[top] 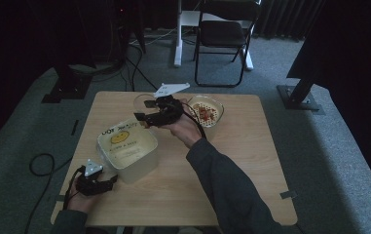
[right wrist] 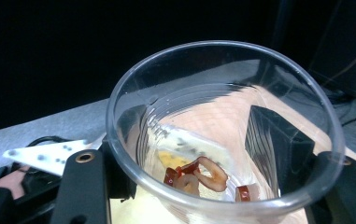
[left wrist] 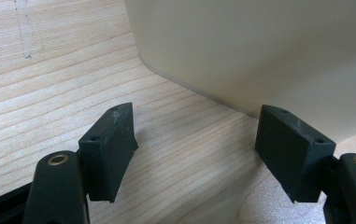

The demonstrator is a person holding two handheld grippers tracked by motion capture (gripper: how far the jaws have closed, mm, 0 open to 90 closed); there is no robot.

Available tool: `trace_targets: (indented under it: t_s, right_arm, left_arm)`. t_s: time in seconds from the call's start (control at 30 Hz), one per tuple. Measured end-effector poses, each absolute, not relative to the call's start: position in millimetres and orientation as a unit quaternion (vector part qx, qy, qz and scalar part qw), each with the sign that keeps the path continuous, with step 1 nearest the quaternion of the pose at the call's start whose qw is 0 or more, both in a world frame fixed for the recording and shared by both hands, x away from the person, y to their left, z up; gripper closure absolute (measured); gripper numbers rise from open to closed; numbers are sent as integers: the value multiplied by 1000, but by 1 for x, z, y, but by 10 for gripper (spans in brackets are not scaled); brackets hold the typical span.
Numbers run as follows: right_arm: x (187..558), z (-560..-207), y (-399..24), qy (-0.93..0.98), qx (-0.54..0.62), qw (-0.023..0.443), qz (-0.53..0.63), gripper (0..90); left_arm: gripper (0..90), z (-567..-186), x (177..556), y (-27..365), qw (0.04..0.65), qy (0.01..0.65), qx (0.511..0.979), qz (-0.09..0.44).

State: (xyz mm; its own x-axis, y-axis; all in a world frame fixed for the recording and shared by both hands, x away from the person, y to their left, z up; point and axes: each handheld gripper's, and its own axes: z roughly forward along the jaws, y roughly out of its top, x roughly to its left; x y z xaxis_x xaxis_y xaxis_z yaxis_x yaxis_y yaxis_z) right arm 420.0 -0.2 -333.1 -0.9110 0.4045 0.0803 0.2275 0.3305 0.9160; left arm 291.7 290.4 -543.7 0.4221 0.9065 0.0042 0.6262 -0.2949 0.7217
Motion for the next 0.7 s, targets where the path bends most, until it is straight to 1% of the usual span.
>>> trace_targets:
  t_s: [0.2,0.27,0.3,0.37,0.4,0.43,0.47,0.5,0.7]
  right_arm:
    - [414,-337,10,818,174,69,543,387]
    - [413,-339,14,821,168,64,542,375]
    - [413,-339,15,821,161,51,545,342]
    - [413,-340,18,814,160,35,557,169]
    - [413,-340,18,814,160,35,557,169]
    - [414,-341,20,811,150,1,565,107]
    - [414,-341,20,811,144,-3,567,106]
    - [413,-340,19,811,149,6,566,106]
    - [415,-335,8,803,160,22,574,107]
  left_arm:
    - [290,-544,292,290,327,493,777,214]
    - [290,-544,292,290,328,493,777,214]
    - [290,-544,292,290,328,493,777,214]
    - [290,-544,292,290,328,493,777,213]
    - [290,-544,292,290,328,493,777,213]
    - [290,-544,292,290,329,494,776,214]
    - [290,-544,292,290,329,494,776,214]
    - [290,-544,292,290,328,493,777,214]
    - [290,-544,292,290,328,493,777,214]
